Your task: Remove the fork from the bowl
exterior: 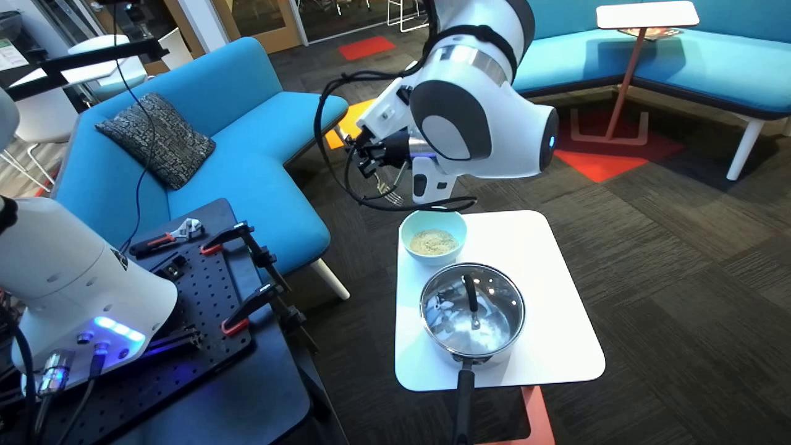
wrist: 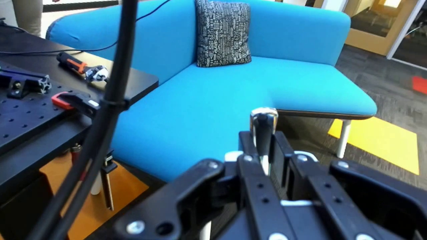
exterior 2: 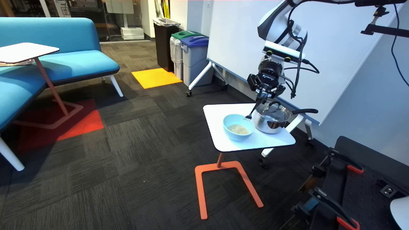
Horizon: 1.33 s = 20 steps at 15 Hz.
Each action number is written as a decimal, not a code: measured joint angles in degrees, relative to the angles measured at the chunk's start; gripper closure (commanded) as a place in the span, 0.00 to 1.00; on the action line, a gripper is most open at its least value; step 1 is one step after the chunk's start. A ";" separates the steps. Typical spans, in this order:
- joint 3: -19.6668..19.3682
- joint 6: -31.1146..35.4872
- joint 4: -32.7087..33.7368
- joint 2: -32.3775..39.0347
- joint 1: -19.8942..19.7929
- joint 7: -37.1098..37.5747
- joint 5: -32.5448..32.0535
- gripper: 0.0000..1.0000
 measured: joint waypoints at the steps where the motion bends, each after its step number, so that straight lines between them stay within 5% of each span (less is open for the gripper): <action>1: -0.11 0.30 0.01 -0.09 0.17 -1.04 0.69 0.95; 7: -2.05 12.69 -1.92 -7.09 3.77 -5.39 1.51 0.95; 12: -2.03 29.57 -2.23 -12.22 7.72 -2.66 2.14 0.95; 20: -1.23 60.78 1.56 -4.37 13.92 12.94 -1.76 0.95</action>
